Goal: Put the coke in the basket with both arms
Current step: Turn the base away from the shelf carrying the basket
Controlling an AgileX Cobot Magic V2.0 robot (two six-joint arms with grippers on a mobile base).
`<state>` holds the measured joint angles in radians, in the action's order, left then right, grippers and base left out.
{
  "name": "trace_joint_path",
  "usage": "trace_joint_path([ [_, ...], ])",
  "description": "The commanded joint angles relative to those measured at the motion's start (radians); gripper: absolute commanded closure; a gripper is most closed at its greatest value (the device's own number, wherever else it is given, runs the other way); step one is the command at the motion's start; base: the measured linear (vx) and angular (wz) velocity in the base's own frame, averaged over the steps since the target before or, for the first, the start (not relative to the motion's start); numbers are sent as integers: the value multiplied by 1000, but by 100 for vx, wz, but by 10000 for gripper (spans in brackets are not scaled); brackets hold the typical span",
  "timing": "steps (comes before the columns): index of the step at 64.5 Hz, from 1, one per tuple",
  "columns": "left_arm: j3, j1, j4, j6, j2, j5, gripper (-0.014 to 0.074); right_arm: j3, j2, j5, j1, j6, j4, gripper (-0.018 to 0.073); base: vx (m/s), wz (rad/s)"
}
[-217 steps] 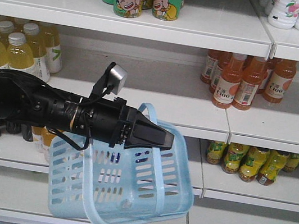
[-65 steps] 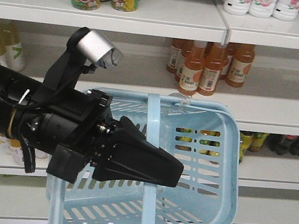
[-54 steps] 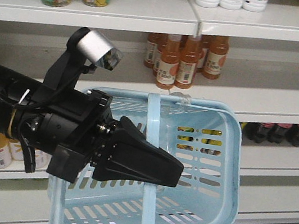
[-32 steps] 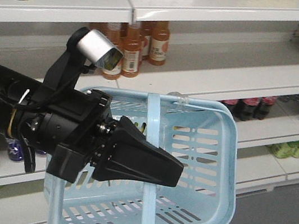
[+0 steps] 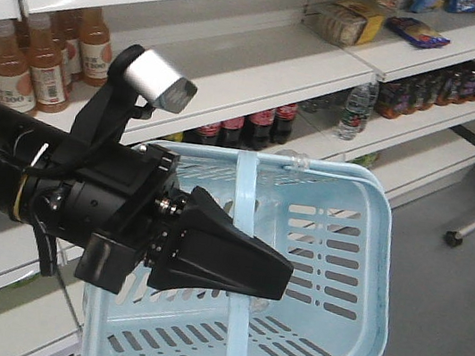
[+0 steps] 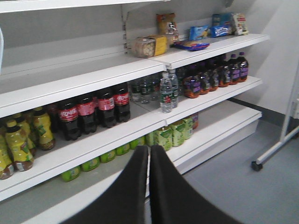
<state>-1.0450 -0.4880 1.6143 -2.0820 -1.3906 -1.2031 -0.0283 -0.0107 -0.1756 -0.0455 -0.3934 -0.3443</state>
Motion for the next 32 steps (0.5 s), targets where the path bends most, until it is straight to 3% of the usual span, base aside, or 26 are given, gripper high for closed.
trace_joint_path([
  [1,-27,-3,-90,5,38,-177,603,-11,-18,71,6,7,-10,564,-3,-50],
  [32,-27,-3,-90,5,38,-177,603,-11,-18,71,6,7,-10,564,-3,-44],
])
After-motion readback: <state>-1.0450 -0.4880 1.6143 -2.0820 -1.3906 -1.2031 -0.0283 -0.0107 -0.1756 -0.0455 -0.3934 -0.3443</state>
